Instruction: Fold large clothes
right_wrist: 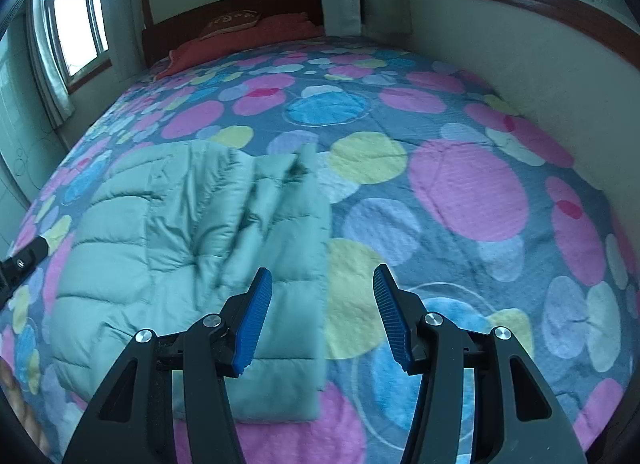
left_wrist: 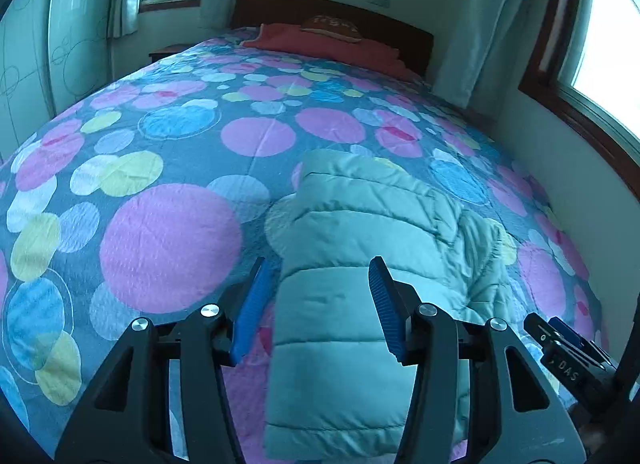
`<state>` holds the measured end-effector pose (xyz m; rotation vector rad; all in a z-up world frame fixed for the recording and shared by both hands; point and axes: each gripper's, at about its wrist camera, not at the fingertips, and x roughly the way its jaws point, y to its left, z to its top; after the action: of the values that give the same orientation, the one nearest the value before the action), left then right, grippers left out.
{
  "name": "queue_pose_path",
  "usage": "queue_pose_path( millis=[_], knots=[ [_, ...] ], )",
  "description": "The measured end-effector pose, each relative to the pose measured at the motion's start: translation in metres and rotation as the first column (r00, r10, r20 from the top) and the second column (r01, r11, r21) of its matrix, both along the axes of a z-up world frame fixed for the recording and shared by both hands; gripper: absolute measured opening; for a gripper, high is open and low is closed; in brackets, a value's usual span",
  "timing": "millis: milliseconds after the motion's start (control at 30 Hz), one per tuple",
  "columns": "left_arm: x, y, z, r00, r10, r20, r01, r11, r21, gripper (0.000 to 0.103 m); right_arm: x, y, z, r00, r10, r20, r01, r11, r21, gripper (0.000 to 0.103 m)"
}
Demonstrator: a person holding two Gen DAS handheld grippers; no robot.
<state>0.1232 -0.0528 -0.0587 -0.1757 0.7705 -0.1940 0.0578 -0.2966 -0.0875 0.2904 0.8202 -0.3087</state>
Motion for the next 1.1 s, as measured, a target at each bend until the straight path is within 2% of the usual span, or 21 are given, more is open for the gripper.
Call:
queue_pose_path(
  millis=[200,333,433,467,500,567,667,767,867,967,1100],
  knots=[
    [0.015,0.022,-0.042,0.994,0.012,-0.108,-0.019,0.997,-0.07,0.054,0.032,0.026,-0.013,0.998,0.05,-0.032,-0.047,0.996,0.071,0.053],
    [0.017,0.02,-0.048,0.994,-0.001,-0.105,-0.007,0.997,-0.076,0.054,0.039,0.029,-0.028,0.997,0.054,-0.058,-0.046,0.99,0.132,0.053],
    [0.019,0.016,-0.05,0.994,-0.014,-0.111,0.006,0.997,-0.073,0.054,0.04,0.027,-0.033,0.997,0.063,-0.047,-0.054,0.98,0.19,0.053],
    [0.019,0.016,-0.051,0.993,-0.017,-0.116,0.008,0.997,-0.077,0.054,0.04,0.028,-0.034,0.996,0.084,-0.035,-0.075,0.975,0.207,0.038],
    [0.019,0.015,-0.05,0.993,-0.022,-0.115,0.012,0.997,-0.082,0.054,0.041,0.029,-0.034,0.994,0.101,-0.031,-0.092,0.971,0.222,0.018],
    [0.018,0.014,-0.045,0.994,-0.024,-0.104,0.016,0.997,-0.078,0.054,0.041,0.028,-0.029,0.994,0.11,-0.013,-0.104,0.968,0.227,0.008],
    [0.017,0.012,-0.035,0.994,-0.053,-0.097,0.043,0.994,-0.102,0.054,0.03,0.015,-0.012,0.996,0.077,0.046,-0.085,0.975,0.203,0.005],
    [0.013,0.004,-0.025,0.994,-0.084,-0.072,0.075,0.99,-0.122,0.055,0.023,-0.002,-0.004,0.998,0.05,0.048,-0.056,0.99,0.13,0.005],
    [0.013,-0.017,-0.028,0.988,-0.134,-0.073,0.127,0.987,-0.097,0.055,0.02,-0.026,-0.018,1.0,0.019,0.007,-0.02,0.992,0.127,0.005],
    [0.016,-0.042,-0.042,0.982,-0.161,-0.099,0.16,0.987,-0.025,0.057,0.02,-0.041,-0.036,1.0,0.016,-0.019,-0.013,0.987,0.161,0.005],
    [0.017,-0.064,-0.06,0.978,-0.182,-0.1,0.189,0.98,0.068,0.059,0.025,-0.044,-0.058,0.999,0.029,-0.046,-0.023,0.99,0.138,0.006]
  ],
)
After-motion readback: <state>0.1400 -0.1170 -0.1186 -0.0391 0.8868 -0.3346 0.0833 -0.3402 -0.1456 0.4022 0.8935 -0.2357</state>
